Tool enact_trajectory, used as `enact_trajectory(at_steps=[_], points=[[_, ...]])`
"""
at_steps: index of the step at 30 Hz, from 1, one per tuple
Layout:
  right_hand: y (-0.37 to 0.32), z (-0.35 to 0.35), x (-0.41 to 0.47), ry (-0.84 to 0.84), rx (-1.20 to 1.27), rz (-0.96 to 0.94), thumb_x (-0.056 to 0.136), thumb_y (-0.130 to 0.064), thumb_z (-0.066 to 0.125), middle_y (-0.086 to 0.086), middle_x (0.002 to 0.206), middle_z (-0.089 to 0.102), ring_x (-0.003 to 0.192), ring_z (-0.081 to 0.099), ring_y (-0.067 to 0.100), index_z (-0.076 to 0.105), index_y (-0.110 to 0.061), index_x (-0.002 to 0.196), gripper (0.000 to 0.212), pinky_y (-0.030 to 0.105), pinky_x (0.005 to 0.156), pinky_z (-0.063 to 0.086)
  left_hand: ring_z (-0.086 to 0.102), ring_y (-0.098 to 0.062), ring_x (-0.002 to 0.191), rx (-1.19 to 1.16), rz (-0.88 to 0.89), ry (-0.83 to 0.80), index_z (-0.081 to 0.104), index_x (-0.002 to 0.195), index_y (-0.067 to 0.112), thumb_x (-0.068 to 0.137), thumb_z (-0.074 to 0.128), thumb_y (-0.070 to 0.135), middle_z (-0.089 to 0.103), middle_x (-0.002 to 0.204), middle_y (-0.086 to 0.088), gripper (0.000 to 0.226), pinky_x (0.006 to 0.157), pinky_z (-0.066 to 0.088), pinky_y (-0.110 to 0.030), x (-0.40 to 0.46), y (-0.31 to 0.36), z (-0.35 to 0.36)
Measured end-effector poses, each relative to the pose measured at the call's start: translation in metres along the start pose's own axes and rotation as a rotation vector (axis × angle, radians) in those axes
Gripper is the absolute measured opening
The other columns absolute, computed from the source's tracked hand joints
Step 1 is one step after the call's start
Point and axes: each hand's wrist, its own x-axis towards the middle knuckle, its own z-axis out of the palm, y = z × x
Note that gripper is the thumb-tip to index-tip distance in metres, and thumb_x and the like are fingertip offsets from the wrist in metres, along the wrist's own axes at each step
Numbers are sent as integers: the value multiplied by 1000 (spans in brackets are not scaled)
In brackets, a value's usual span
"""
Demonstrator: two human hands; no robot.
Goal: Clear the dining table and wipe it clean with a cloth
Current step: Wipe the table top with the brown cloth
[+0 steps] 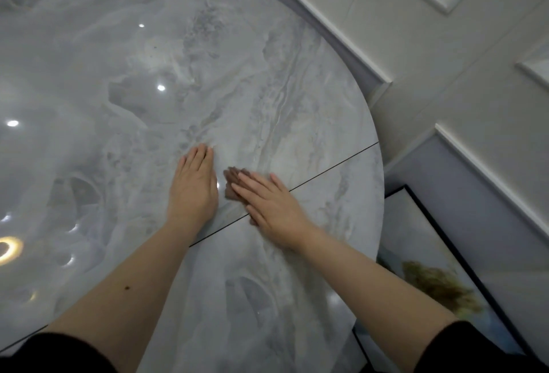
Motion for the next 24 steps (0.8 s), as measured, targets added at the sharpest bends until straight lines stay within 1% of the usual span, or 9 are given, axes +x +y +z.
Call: enact_trajectory(at_steps=[4,7,10,12,13,16,18,20,24], points=[[-18,8,-36,14,27,-61,97,-26,33,-5,156,23,145,16,13,32,-24,146,49,35,117,6,33,-35,137,-62,47,-47,41,137,-6,93,24,24,38,145,-22,56,116,15,-43,-11,0,-2],[-33,14,-62,22,124,-102,87,-11,47,-1,155,26,145,18,15,38,-19,144,58,32,117,5,38,-35,135,-139,84,-71,45,133,-8,91,19,29,43,141,-23,62,115,17,-43,-31,2,-5],[-51,14,-86,94,312,-155,91,-6,44,9,143,47,137,37,20,56,-7,130,41,33,116,25,38,-34,135,-223,62,-93,46,133,-7,93,27,25,43,142,-22,55,115,17,-41,-53,6,-12],[-53,1,-98,187,462,-67,96,-9,42,10,137,53,128,48,18,60,-2,125,34,29,109,36,37,-30,136,-216,80,-113,45,135,-5,93,26,26,42,143,-18,56,116,16,-38,-68,7,-15],[-49,-9,-102,237,502,28,97,-11,41,8,137,52,126,48,15,58,-4,127,36,26,108,37,38,-28,136,-189,110,-116,45,135,-4,93,22,29,43,143,-17,58,115,16,-37,-75,7,-16],[-22,-32,-111,305,485,438,99,-21,41,2,151,33,138,28,9,38,-18,143,44,25,116,20,42,-29,132,-87,167,-119,47,134,-4,92,21,26,47,140,-17,57,113,15,-35,-91,2,-16],[-4,-29,-110,158,353,650,101,-32,35,1,159,5,147,1,16,18,-21,150,53,32,118,0,43,-32,132,-36,142,-94,47,133,-5,92,24,21,47,140,-19,54,113,14,-35,-92,-2,-18],[-2,-18,-102,65,188,670,102,-33,28,3,160,-7,147,-8,16,8,-18,152,55,35,117,-8,41,-33,133,-8,96,-68,44,135,-5,92,25,19,45,141,-19,52,114,13,-36,-89,-7,-19],[-12,-5,-69,134,121,603,101,-25,31,8,160,-1,147,2,17,11,-12,151,55,37,119,-3,38,-33,135,-14,40,-27,43,135,-6,90,35,7,42,143,-21,48,116,16,-40,-82,-10,-17]])
